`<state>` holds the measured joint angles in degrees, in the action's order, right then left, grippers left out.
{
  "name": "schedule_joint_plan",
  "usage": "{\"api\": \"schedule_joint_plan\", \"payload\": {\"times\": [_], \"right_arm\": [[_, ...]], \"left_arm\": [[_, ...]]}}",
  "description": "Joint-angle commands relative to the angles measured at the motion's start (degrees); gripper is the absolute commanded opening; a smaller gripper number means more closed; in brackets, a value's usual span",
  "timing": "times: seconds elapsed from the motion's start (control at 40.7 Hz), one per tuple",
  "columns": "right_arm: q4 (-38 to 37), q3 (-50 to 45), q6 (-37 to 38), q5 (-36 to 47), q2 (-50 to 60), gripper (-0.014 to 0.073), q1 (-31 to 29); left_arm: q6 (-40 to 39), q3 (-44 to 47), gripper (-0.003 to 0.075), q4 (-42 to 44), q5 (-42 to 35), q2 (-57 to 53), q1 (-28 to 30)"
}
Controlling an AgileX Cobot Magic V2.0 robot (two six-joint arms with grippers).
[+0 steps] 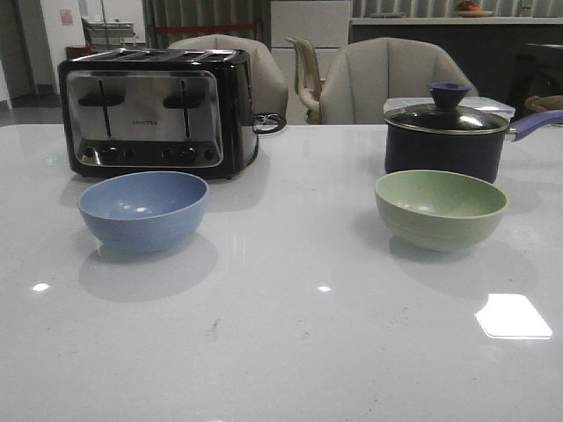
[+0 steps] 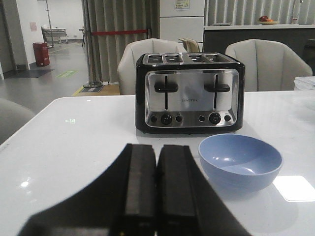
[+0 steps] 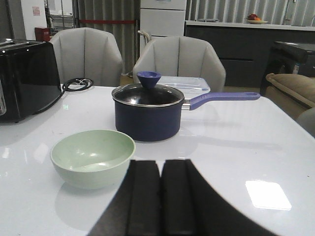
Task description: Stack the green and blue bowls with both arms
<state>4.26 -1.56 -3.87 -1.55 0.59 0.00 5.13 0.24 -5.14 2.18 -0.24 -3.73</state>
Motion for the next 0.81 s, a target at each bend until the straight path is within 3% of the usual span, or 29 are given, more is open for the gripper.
{"api": "schedule_joint_plan", "payload": {"times": [0.0,0.516,0.689,0.787], "right_arm": [[-0.5,0.0,-0.4,5.5,1.2,0.0041,-0.2],[-0.5,0.8,-0.4,6.6,1.2,0.0041,-0.2],[-0.5,13.9,-0.4,-0.8,0.6,0.0041,-0.2],[-0.5,23.6,-0.4,-7.9,-3.2,0.0041,-0.2]], "left_arm": [[-0.3,1.3,0.0101,-0.5,-5.1,-1.2,0.1],[-0.3,0.8,0.0101,-0.5,-5.5,-1.2,0.1],[-0.3,-10.9,0.0101,-0.5,-3.1,-1.0,0.1],[-0.3,-20.7,0.0101,-0.5,4.6,1.8,0.1]]}}
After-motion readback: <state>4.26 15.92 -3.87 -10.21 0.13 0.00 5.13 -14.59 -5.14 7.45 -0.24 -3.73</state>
